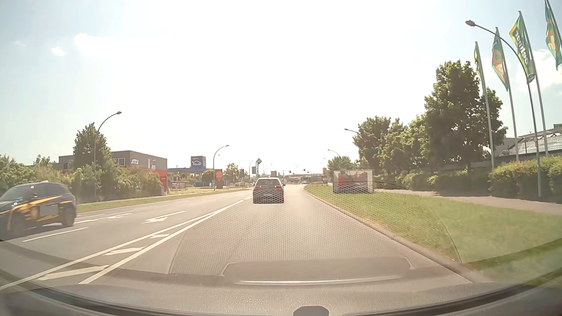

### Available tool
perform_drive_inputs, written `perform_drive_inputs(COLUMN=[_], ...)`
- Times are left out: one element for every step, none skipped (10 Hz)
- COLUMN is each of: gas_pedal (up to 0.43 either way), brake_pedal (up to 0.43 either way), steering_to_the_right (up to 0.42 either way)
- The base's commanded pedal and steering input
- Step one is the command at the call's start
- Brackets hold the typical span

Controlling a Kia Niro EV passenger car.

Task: Follow the waypoints while adhering to traffic rules and regulations

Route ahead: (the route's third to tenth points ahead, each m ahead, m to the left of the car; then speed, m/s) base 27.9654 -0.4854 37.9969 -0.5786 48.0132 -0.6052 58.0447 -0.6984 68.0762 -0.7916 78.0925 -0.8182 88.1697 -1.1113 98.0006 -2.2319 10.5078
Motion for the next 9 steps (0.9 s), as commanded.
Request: perform_drive_inputs(gas_pedal=[0.177, 0.177, 0.177, 0.177, 0.177, 0.177, 0.189, 0.189, 0.189], brake_pedal=[0.0, 0.0, 0.0, 0.0, 0.0, 0.0, 0.0, 0.0, 0.0], steering_to_the_right=[-0.002, -0.005, -0.007, -0.005, -0.003, -0.002, -0.002, -0.001, -0.001])
